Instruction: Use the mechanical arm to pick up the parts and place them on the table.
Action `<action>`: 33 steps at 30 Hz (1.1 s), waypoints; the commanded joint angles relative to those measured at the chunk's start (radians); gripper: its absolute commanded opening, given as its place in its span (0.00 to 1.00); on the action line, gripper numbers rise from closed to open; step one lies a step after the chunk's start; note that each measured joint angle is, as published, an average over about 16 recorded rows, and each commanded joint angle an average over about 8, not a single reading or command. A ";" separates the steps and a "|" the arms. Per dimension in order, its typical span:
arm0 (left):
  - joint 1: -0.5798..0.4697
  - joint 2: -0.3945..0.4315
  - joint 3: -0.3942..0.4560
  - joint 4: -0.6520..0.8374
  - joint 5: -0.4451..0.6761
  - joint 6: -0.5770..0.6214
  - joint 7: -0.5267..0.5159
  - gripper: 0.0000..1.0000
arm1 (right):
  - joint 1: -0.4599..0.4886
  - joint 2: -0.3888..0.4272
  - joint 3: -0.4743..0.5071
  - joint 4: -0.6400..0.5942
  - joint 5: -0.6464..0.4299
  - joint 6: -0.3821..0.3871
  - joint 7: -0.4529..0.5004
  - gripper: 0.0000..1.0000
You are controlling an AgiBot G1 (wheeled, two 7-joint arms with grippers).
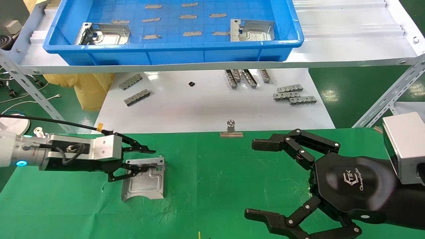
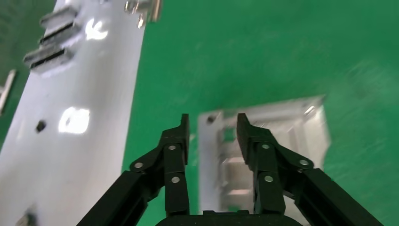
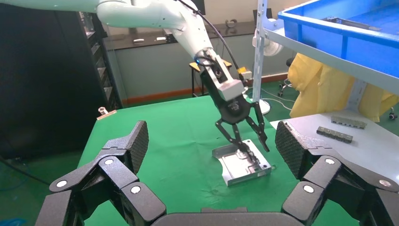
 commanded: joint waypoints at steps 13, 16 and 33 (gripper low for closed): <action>0.025 -0.035 -0.038 0.028 -0.060 0.088 -0.080 1.00 | 0.000 0.000 0.000 0.000 0.000 0.000 0.000 1.00; 0.024 -0.033 -0.036 0.024 -0.056 0.086 -0.075 1.00 | 0.000 0.000 0.000 0.000 0.000 0.000 0.000 1.00; 0.156 -0.112 -0.153 -0.243 -0.138 0.064 -0.256 1.00 | 0.000 0.000 0.000 0.000 0.000 0.000 0.000 1.00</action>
